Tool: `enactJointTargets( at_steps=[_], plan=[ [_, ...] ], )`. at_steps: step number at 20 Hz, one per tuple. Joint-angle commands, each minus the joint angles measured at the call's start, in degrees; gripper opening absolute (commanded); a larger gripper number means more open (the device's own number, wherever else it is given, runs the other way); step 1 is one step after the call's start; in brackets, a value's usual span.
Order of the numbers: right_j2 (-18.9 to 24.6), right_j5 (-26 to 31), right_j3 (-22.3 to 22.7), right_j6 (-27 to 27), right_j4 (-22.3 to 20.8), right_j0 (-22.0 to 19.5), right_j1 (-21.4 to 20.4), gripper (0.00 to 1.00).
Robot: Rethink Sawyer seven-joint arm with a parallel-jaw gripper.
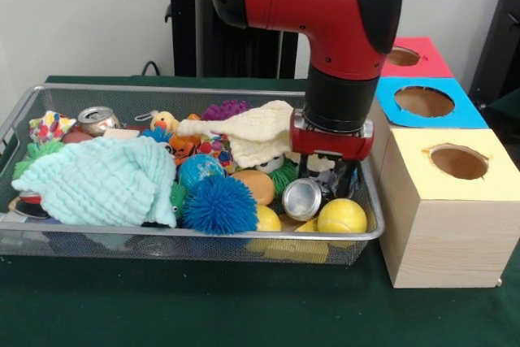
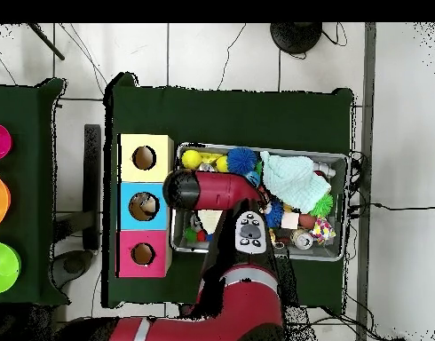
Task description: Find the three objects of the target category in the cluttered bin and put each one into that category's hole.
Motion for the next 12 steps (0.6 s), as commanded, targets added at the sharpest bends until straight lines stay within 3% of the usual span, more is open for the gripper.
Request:
enactJointTargets(
  at_steps=[1,12],
  plan=[
    [8.95,-5.65,4.15,16.90,7.12,5.54,1.80,1.00],
    [7.77,-4.04,5.93,13.93,9.90,5.88,-0.24,1.00]
  ],
)
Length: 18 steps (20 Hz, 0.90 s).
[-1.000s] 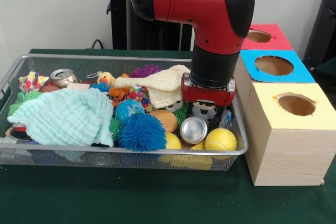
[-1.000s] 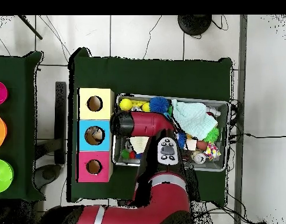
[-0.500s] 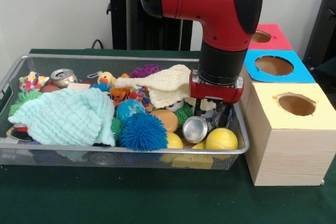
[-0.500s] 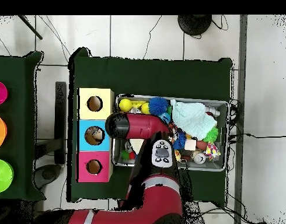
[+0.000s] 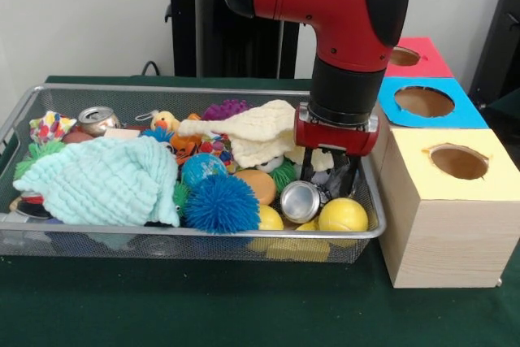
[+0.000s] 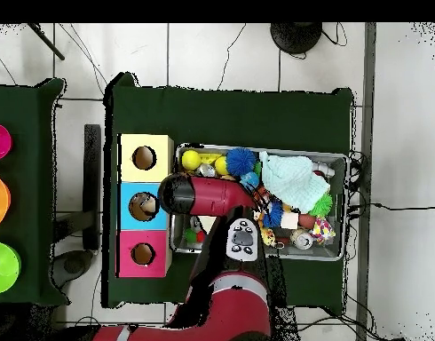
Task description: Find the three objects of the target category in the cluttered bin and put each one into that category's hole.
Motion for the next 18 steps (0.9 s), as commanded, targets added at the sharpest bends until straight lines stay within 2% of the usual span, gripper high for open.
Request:
enactJointTargets(
  at_steps=[1,9,14,18],
  plan=[
    [10.14,-0.70,3.60,13.59,5.87,3.80,0.33,1.00],
    [9.90,1.87,4.97,11.49,6.54,3.28,-2.12,1.00],
    [9.14,5.57,4.76,10.59,6.96,3.32,-3.96,1.00],
    [8.86,6.05,3.79,9.90,6.83,3.21,-3.36,1.00]
  ],
)
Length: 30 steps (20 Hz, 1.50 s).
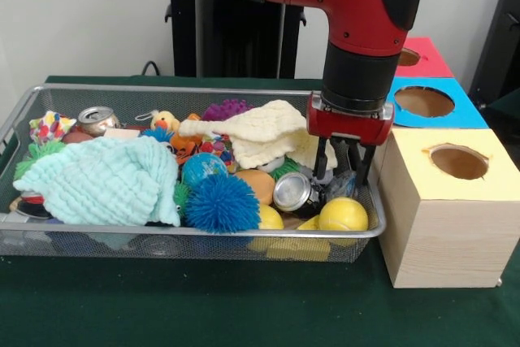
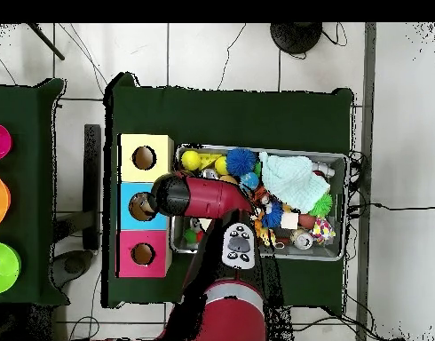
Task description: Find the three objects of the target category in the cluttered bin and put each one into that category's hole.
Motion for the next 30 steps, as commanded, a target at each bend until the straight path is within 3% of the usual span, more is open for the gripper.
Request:
enactJointTargets(
  at_steps=[1,15,21,30],
  plan=[
    [8.66,5.67,1.69,9.77,4.01,2.25,-0.69,1.00],
    [7.73,-1.36,-3.76,8.03,1.81,1.32,7.86,1.00],
    [7.90,-7.29,-8.96,5.83,-0.23,-0.57,15.04,1.00],
    [6.68,-6.50,-8.11,5.52,-1.14,-0.80,13.77,1.00]
  ],
)
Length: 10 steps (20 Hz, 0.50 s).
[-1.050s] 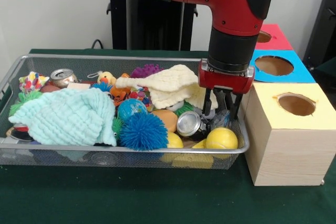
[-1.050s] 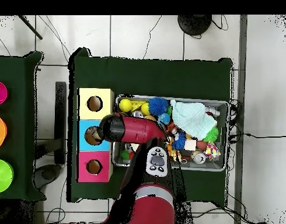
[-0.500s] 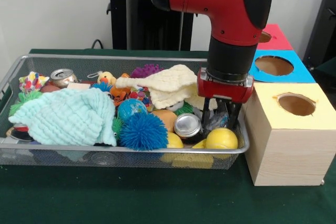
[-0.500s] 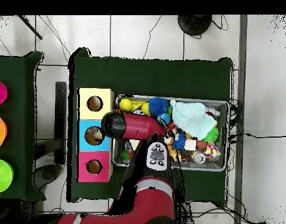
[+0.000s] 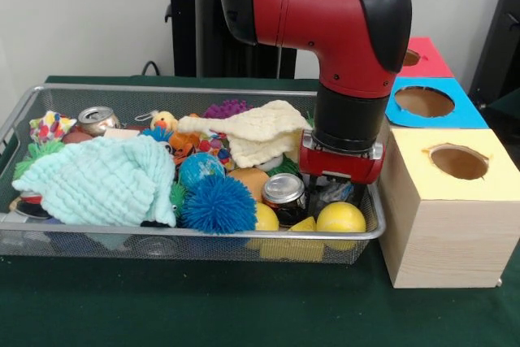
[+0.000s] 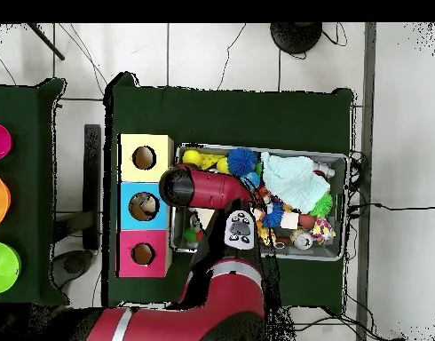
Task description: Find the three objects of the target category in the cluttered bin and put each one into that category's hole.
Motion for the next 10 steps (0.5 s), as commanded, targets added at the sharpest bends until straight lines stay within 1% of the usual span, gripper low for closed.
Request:
enactJointTargets(
  at_steps=[1,7,10],
  plan=[
    [6.91,-2.81,-2.26,5.44,-1.09,-0.30,7.20,1.00],
    [7.17,-1.70,-0.37,4.79,-1.56,-0.71,5.27,1.00],
    [7.37,-0.65,3.10,4.79,-1.84,-0.77,2.54,1.00]
  ],
)
